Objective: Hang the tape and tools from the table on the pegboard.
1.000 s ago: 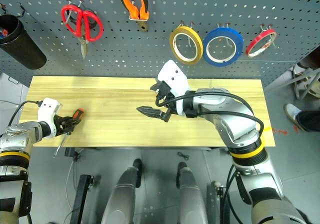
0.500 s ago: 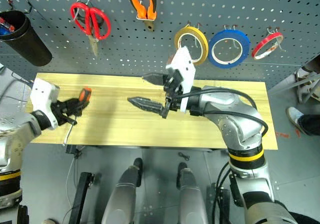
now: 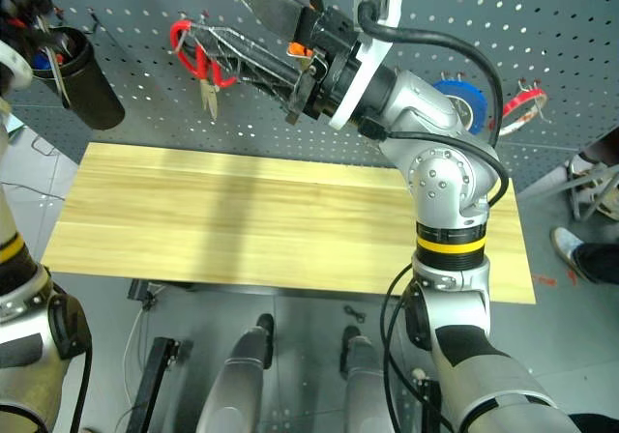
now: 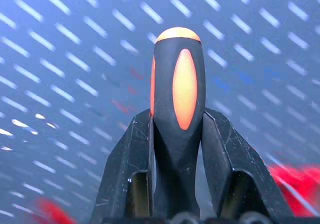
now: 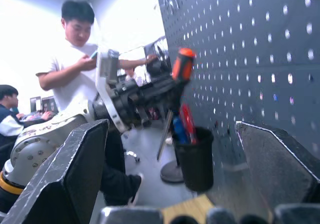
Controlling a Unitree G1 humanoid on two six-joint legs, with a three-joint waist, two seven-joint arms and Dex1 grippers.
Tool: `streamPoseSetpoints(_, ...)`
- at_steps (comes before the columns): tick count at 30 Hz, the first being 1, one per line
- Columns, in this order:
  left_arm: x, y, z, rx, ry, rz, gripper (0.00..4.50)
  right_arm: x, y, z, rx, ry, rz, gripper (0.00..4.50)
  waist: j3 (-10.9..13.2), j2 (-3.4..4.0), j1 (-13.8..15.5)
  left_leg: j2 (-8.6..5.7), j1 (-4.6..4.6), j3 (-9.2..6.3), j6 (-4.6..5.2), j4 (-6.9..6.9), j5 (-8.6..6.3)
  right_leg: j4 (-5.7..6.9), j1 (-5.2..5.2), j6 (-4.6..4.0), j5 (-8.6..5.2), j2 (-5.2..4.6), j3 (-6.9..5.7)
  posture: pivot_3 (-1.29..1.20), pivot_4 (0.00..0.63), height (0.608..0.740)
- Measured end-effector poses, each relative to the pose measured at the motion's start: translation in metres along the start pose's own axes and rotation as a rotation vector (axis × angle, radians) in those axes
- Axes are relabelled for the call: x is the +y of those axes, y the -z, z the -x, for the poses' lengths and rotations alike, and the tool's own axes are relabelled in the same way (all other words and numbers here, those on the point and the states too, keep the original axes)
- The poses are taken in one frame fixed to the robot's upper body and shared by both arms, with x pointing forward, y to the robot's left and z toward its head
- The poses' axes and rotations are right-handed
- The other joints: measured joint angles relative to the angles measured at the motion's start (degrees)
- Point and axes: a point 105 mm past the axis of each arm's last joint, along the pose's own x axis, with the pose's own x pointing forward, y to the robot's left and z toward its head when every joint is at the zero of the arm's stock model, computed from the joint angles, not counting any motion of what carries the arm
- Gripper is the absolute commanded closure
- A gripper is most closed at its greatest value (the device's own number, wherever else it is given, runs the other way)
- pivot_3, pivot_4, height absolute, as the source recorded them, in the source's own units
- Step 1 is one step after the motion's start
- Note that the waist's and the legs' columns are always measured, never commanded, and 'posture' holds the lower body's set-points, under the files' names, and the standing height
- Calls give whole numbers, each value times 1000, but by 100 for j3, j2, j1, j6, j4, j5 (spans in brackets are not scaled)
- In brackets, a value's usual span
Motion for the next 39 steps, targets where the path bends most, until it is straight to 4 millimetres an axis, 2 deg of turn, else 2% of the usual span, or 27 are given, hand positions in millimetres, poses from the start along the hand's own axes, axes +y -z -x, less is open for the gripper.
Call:
streamPoseSetpoints(6, 21, 4, -45, -100, -162, 55, 3671, -7, -5, -8, -25, 34, 50, 0, -110, -15, 140, 0, -2, 1, -4, 9, 3, -5, 5, -5, 12, -1, -9, 236, 227, 737)
streamPoseSetpoints(10, 20, 29, -54, -91, -182, 57, 3671, -11, -5, -6, -11, 66, 76, 0, -161, -14, 123, 1, -2, 1, -4, 7, 3, 1, 4, -9, 15, -1, -10, 211, 235, 737)
streamPoseSetpoints(15, 14, 61, -55, -42, -190, 97, 3671, -17, -7, -1, 9, 99, 100, 0, -163, -16, 91, 2, -2, 0, -5, 9, 3, 11, 3, -12, 18, 0, -10, 201, 237, 737)
streamPoseSetpoints(16, 12, 64, -55, -39, -186, 104, 2871, -17, -6, 0, 11, 103, 102, 0, -163, -16, 81, 3, -2, 0, -5, 10, 4, 17, 3, -14, 19, 1, -10, 206, 242, 737)
streamPoseSetpoints(18, 8, 66, -56, -37, -177, 118, 2290, -19, -4, 1, 20, 111, 105, 0, -163, -16, 76, 3, -1, 0, -4, 10, 4, 24, 4, -14, 20, 0, -10, 206, 242, 737)
streamPoseSetpoints(22, 10, 67, -51, -44, -190, 126, 339, -21, 2, 6, 41, 126, 102, 0, -164, -16, 58, 3, 0, 0, -4, 11, 4, 28, 4, -17, 21, 0, -10, 223, 236, 737)
streamPoseSetpoints(23, 13, 65, -49, -50, -205, 136, 39, -21, 4, 6, 46, 127, 101, 0, -164, -16, 52, 3, -1, -1, -5, 13, 4, 28, 4, -17, 22, 0, -10, 223, 236, 737)
streamPoseSetpoints(27, 29, 58, -35, -58, -268, 137, 39, -21, 8, 7, 70, 118, 108, 0, -175, -18, 18, 3, 1, -1, -6, 14, 5, 36, 6, -18, 25, -1, -10, 235, 234, 737)
streamPoseSetpoints(31, 39, 50, -21, -47, -280, 160, 39, -26, 18, 19, 116, 141, 111, 0, -193, -21, 32, 3, 2, -3, -7, 16, 7, 34, 6, -18, 26, -1, -10, 268, 232, 737)
streamPoseSetpoints(33, 25, 44, -16, -27, -164, 191, 39, -28, 27, 31, 163, 152, 117, 0, -211, -22, 56, 2, 5, -5, -7, 18, 7, 36, 16, -17, 26, -1, -10, 268, 232, 737)
streamPoseSetpoints(35, -4, 43, -5, 36, 38, 222, 39, -25, 38, 49, 223, 160, 127, 0, -231, -19, 103, 2, 7, -6, -7, 18, 7, 31, 30, -13, 28, -4, -13, 268, 232, 737)
streamPoseSetpoints(37, -38, 55, 16, 144, 238, 265, 39, -22, 52, 67, 299, 177, 124, 0, -255, -13, 108, 1, 12, -5, -4, 21, 5, 19, 47, -7, 30, -5, -13, 268, 232, 737)
streamPoseSetpoints(38, -62, 69, 35, 241, 359, 301, 39, -19, 62, 79, 351, 187, 117, 0, -266, -12, 101, 1, 27, -5, -1, 21, 3, 17, 64, -6, 30, -6, -13, 268, 232, 737)
streamPoseSetpoints(39, -73, 79, 45, 295, 412, 326, 39, -18, 67, 84, 373, 197, 109, 0, -266, -12, 101, 2, 34, -5, 0, 20, 3, 9, 69, -6, 30, -4, -13, 268, 232, 737)
